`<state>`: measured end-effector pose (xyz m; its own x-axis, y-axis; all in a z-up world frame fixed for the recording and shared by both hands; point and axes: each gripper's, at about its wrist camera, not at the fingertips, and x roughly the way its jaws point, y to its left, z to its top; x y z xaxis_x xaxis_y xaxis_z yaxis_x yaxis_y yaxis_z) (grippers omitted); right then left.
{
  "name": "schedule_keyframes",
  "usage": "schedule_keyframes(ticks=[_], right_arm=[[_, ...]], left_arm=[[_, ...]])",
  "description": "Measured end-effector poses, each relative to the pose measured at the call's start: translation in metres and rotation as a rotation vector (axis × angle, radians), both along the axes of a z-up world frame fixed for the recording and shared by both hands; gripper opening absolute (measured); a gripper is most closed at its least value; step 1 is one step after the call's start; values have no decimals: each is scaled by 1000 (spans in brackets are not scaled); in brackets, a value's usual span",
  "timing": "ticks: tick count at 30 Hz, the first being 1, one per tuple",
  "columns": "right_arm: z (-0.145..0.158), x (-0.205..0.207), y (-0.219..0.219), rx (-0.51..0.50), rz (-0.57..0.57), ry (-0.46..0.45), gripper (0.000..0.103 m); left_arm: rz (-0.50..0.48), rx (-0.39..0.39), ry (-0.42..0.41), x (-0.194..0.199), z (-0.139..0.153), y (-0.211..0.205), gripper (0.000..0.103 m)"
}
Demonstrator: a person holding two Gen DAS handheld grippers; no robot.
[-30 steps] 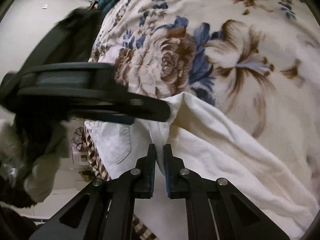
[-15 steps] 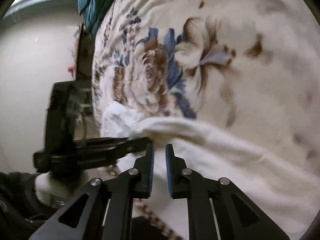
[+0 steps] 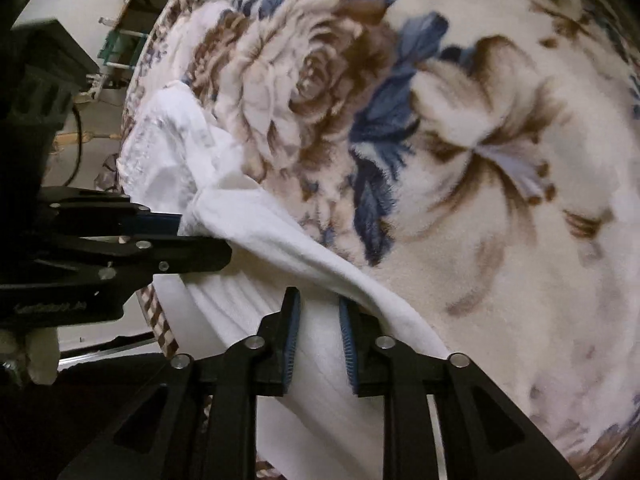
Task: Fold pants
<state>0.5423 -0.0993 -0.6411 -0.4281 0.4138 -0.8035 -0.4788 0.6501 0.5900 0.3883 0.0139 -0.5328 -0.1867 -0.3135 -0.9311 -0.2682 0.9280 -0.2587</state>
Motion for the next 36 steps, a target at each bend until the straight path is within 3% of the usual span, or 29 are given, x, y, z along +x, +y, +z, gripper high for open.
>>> schedule_keyframes(ticks=[1,2,6,7,9,10,12,17,20,22,24,25,27,29,30,32,36], right_arm=[[-1,0,-1,8,-7,10,55],[-3,0,-6,10,-12,12,66],[-17,-7,-4,-5,21,41,65],[-20,-9,-2,2,24,35,60],[-24,-10,-2,13,-1,47,18],[-23,-11,-5,16,-24,53,5],[-17,-13,-10,25,-71,35,4],[3,-4,-64,99,-401,74,3],[-1,-5,-82,97,-502,93,3],[-14,-3,-86,101,-517,174,3],[-19,1,-81,16,-483,153,9],[-16,4,-81,19,-484,158,14],[-6,12,-85,36,-500,167,34],[7,19,-89,85,-540,164,63],[11,22,-89,117,-566,177,68],[5,29,-83,211,-601,281,70],[-42,36,-42,254,-577,487,70]], left_arm=[[-9,3,-6,-1,0,-1,21],[-16,9,-13,0,1,-2,21],[-34,28,-11,1,-10,-8,21],[-28,30,-5,0,-14,-9,21],[-10,23,4,-1,-19,-7,21],[-5,22,4,0,-19,-7,21],[2,17,-4,0,-17,-6,21],[27,-18,-43,6,-3,-3,23],[42,-29,-49,11,2,0,23],[60,-47,-38,12,1,3,23],[89,-85,-31,11,3,7,24],[97,-95,-42,10,8,10,25],[94,-98,-80,9,21,15,29],[100,-76,-124,7,35,21,36],[106,-61,-144,6,39,23,43],[114,-17,-176,3,42,29,55],[122,73,-145,-2,18,45,56]])
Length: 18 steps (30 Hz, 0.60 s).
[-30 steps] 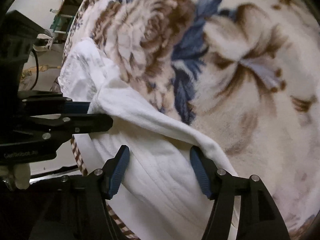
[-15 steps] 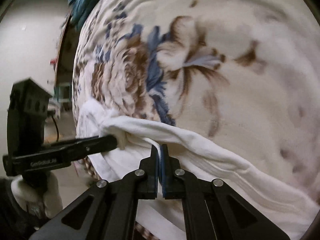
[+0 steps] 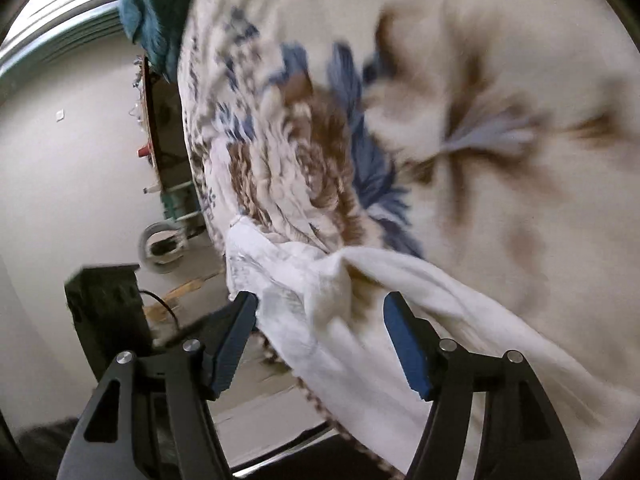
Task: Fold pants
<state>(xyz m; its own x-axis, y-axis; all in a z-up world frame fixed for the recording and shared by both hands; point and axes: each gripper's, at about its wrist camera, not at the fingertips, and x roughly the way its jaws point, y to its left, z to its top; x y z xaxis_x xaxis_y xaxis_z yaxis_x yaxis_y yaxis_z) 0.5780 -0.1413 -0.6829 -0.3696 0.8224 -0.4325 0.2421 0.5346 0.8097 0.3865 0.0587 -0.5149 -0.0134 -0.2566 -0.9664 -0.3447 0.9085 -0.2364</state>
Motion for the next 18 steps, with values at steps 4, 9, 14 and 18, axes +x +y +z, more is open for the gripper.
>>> schedule_keyframes(ticks=[4,9,14,18], right_arm=[[-37,-1,47,-46,99,76,45],[-32,17,30,-84,-64,79,15],[-28,26,-19,-78,-268,115,16],[-21,35,-16,-50,-158,119,54]], left_arm=[[-50,118,40,-3,-29,10,56],[-100,175,86,-10,-57,16,56],[-92,154,95,-13,-59,19,56],[-52,98,65,-10,-44,33,56]])
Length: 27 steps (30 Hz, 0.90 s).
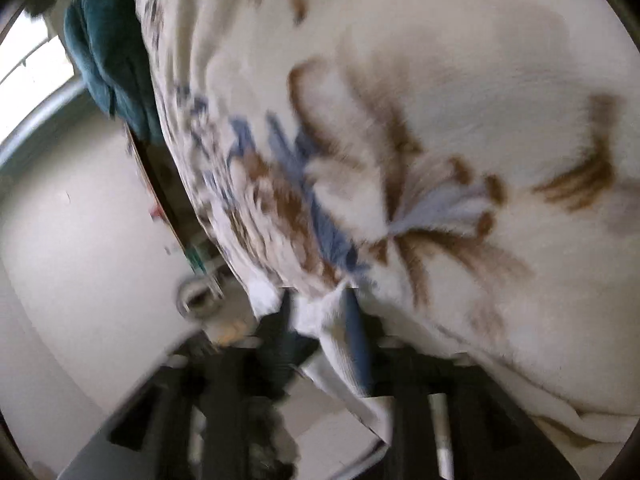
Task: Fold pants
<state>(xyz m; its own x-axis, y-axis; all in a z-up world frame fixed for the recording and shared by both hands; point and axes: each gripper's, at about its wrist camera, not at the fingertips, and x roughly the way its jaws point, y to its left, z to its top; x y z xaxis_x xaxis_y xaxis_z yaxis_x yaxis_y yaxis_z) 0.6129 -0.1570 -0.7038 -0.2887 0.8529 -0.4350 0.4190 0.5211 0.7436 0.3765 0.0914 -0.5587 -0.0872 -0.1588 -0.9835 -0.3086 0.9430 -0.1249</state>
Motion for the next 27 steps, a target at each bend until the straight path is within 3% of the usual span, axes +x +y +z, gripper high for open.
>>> schedule_keyframes(ticks=[1,3,4,5,9,10,12,14,16,19,22,24,25,26,27], right_arm=[[4,-2,12,-16,62,-21,71],[11,-7,33,-45,206,-60,70],[14,-8,43,-78,279,-91,46],[17,-8,50,-141,349,-127,2],[24,7,39,-243,305,-171,4],[31,8,41,-224,337,-184,5],[56,7,37,-233,408,-244,18],[89,0,19,-345,479,-371,65],[121,-7,-4,-400,529,-455,70],[140,-42,-32,-472,635,-516,70],[130,-76,-57,-512,739,-521,70],[117,-98,-65,-508,798,-532,68],[113,-102,-69,-517,811,-538,54],[106,-105,-72,-526,812,-534,15],[99,-104,-75,-534,787,-518,3]], left_arm=[[1,-1,-12,2,3,2,56],[-5,24,-30,11,4,4,56],[0,30,-31,17,2,9,56],[10,27,-28,22,-2,12,57],[17,31,-1,33,-10,16,57],[16,30,-4,34,-6,16,57],[21,-2,-21,41,11,7,57],[15,-46,-26,42,28,-4,57],[-8,-129,-28,44,42,-25,57],[-47,-226,25,51,33,-69,57],[-16,-324,131,55,-1,-98,57],[-2,-319,173,57,-15,-112,57],[3,-298,187,59,-23,-117,57],[10,-276,193,61,-28,-119,57],[13,-268,193,58,-29,-120,57]])
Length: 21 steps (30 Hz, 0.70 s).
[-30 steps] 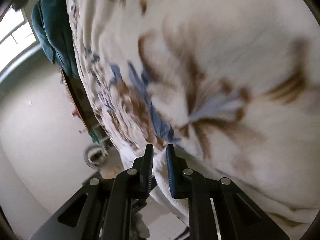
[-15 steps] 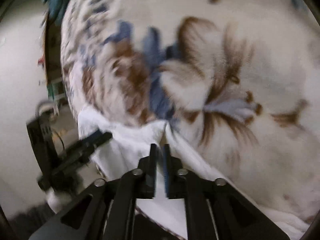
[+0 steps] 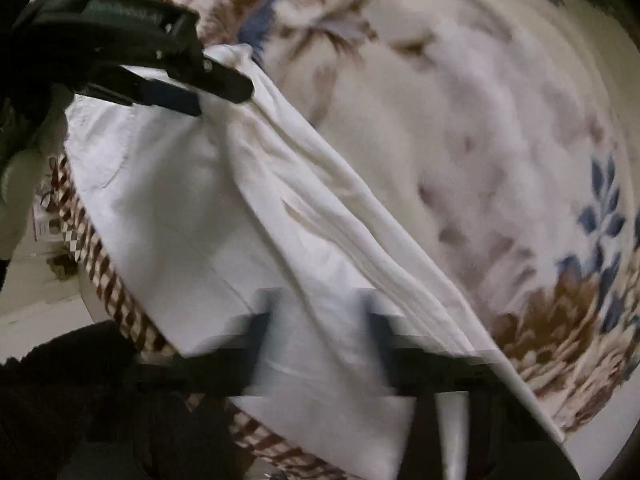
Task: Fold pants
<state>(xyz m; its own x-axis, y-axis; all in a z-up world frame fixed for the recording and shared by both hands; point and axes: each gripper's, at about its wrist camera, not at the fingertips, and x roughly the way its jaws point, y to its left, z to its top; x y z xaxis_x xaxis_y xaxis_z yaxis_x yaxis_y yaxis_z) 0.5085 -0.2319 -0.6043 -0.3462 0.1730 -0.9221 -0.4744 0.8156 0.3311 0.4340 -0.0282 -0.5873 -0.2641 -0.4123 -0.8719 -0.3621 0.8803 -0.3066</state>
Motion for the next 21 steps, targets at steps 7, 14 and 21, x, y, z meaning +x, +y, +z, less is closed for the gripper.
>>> schedule_keyframes(ticks=[7,14,21], right_arm=[[-7,28,-56,65,-390,-11,3],[-46,29,-87,89,-662,146,3],[14,29,-107,47,-488,-21,53]], left_arm=[[51,5,-54,4,8,1,57],[116,-13,-49,0,12,21,57],[-20,20,-167,-20,62,4,57]])
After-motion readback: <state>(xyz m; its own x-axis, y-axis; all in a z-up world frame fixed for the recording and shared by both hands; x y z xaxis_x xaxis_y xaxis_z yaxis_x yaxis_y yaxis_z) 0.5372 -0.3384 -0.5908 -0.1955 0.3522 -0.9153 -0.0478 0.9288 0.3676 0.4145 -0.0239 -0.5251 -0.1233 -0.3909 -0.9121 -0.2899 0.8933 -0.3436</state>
